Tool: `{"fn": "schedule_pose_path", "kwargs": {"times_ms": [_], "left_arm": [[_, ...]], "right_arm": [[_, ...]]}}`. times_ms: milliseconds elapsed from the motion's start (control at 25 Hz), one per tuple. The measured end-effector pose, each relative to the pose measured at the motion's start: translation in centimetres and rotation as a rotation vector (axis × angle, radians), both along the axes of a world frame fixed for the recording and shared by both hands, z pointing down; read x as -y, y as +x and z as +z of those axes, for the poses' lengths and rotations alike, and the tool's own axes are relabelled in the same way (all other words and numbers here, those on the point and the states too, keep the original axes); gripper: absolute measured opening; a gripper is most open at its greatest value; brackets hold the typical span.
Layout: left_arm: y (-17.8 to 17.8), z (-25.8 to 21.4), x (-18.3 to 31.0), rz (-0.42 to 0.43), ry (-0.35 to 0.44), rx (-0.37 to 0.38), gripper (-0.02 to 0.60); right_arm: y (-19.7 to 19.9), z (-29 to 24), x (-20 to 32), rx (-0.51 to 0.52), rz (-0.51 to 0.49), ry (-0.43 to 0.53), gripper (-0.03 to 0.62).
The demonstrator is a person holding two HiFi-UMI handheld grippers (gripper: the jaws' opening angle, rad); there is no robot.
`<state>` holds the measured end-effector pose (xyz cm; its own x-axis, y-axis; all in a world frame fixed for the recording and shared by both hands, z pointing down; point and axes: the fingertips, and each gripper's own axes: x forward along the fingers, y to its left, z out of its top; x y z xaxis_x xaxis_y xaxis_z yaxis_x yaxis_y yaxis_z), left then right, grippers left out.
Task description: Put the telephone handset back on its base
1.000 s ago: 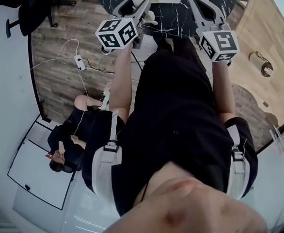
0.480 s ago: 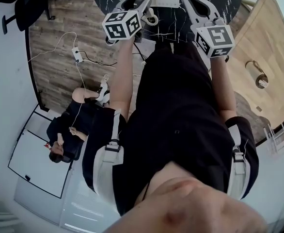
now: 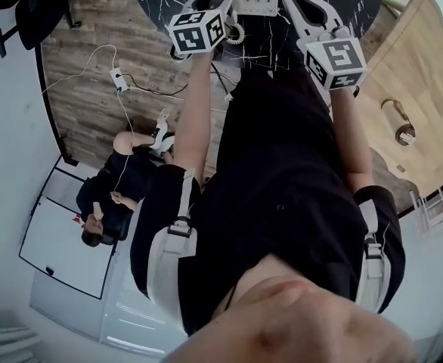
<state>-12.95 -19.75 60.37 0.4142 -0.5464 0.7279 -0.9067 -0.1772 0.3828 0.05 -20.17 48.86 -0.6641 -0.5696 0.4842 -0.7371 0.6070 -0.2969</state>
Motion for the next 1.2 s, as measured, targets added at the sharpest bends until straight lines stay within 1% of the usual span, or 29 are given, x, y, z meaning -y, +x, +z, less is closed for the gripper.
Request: {"fn": "schedule_pose_path", "kwargs": {"times_ms": [320,520,800,1040,1200], "left_arm": [[0.4,3.4,0.8,-0.003,-0.064,0.056,0.222],[0.3,4.6,1.2,-0.024,-0.089,0.063,0.222],[0.6,6.1,1.6,-0.032,-0.108,0.089,0.222],[0.5,6.4,2.2,-0.041,-0.101,0.101,0.225],[0.5,6.5,2.4,-0.031,-0.091,0.123,0.227]], "right_arm": [[0.5,1.3,0.7,-0.012,-0.013,-0.028,0.031],[0.7,1.9,1.0,-0.017,-0.011,-0.043,0.031],[1.2,2.6,1.1,-0.022,-0.006,-0.061,0.031],[1.5,2.9,1.3,-0.025,0.003,-0.071,0.031],[1.5,3.0,1.2,-0.022,0.002,-0.074,0.031]]}}
